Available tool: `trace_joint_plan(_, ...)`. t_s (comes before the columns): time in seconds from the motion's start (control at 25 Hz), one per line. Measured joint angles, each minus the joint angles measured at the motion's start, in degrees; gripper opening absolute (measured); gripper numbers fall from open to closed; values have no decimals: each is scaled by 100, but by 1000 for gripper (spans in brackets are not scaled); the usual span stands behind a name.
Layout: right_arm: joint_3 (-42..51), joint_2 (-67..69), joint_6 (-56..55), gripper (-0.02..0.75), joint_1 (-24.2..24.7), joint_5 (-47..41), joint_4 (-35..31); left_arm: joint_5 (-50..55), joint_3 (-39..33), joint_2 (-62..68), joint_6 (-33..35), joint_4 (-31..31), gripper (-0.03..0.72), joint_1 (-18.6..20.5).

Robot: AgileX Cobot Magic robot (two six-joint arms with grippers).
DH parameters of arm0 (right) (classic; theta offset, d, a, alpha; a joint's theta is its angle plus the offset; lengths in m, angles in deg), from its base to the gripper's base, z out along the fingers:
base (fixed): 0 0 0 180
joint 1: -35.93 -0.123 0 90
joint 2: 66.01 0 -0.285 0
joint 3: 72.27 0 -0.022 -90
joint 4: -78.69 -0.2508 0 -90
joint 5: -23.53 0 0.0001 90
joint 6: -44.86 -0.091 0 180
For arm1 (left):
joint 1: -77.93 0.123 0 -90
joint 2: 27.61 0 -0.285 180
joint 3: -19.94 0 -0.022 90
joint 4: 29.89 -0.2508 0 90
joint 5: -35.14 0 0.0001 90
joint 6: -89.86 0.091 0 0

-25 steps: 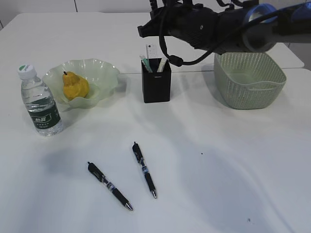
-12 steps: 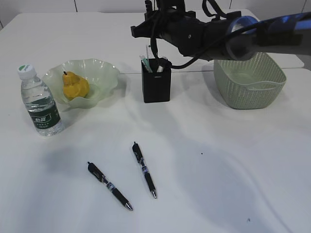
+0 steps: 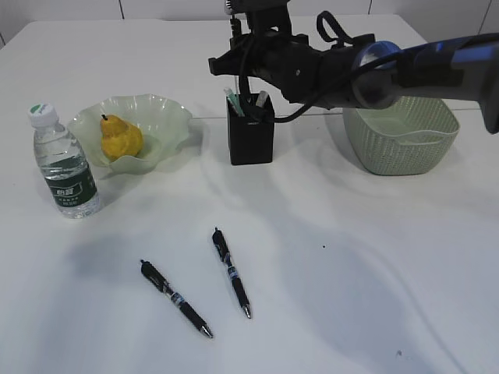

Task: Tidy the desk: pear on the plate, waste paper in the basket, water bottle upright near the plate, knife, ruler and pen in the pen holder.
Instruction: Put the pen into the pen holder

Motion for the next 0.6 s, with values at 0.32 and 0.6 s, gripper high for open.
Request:
trace_joint_plan(0.32, -8, 222, -4, 155, 0, -25, -173, 0, 0, 0, 0, 0, 340, 0)
trace_joint_plan(0.6, -8, 310, -14, 155, 0, -64, -365, 0, 0, 0, 0, 0, 340, 0)
